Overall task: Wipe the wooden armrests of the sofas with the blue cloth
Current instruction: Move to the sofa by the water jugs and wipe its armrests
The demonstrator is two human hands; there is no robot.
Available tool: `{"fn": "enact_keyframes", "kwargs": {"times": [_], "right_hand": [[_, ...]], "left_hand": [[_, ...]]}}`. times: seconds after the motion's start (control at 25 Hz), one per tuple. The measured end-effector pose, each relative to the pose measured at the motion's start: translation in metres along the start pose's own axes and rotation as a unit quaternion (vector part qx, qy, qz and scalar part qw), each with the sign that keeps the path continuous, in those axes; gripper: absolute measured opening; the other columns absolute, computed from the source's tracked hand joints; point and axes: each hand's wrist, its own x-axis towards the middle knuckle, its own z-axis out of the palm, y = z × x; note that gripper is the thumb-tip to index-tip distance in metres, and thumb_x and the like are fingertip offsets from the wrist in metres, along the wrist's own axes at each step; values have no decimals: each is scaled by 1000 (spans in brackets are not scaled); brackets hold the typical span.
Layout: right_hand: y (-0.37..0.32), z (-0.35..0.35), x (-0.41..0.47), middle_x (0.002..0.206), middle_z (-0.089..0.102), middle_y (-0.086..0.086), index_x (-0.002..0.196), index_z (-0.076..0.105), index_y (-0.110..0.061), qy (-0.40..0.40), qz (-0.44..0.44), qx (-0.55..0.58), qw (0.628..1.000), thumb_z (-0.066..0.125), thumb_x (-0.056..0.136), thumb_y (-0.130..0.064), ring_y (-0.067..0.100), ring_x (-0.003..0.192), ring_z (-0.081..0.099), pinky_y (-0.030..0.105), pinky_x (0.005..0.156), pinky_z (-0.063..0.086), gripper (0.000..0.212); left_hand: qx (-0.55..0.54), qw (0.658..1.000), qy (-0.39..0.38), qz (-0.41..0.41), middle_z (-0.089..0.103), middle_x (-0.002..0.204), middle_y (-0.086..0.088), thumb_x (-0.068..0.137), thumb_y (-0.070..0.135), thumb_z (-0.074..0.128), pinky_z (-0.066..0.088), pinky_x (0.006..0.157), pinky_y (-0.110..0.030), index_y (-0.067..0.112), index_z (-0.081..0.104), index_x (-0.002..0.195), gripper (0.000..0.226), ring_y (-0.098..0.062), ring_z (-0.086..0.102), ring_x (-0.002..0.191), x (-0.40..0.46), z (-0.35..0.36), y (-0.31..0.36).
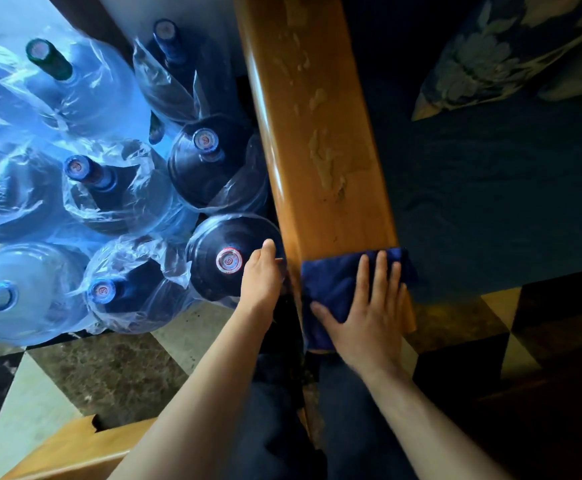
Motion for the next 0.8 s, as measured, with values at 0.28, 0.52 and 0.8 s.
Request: {"fn": "enact_keyframes", "kwargs": {"times": [0.28, 0.52, 0.8], "right_hand": [[36, -43, 152, 140, 58, -2, 145, 44, -25, -107, 137, 387, 905, 83, 79, -44, 16, 131, 53, 18, 97, 43, 80], [35, -46, 199, 101, 77, -6, 113, 71, -22, -96, 216, 557, 796, 59, 77, -52, 8, 97, 70, 29, 91, 49, 48], [-14, -50, 253, 162, 35, 5, 157, 30, -30, -98, 34, 254, 962, 45, 84, -53, 26, 145, 37, 40, 119, 30, 78]], "left_hand": [[-4, 1000, 2, 25, 73, 107, -20, 99, 45, 41, 54, 94, -62, 19, 59, 101, 32, -45, 69, 102, 1, 6, 23], [-9, 1000, -2, 14, 71, 110, -26, 101, 44, 39, 55, 95, -59, 6, 63, 112, 46, -41, 70, 98, 8, 8, 27], [-53, 998, 19, 5, 77, 69, -1, 105, 42, 38, 58, 49, -25, 16, 62, 98, 36, -14, 71, 57, 27, 7, 38]]}}
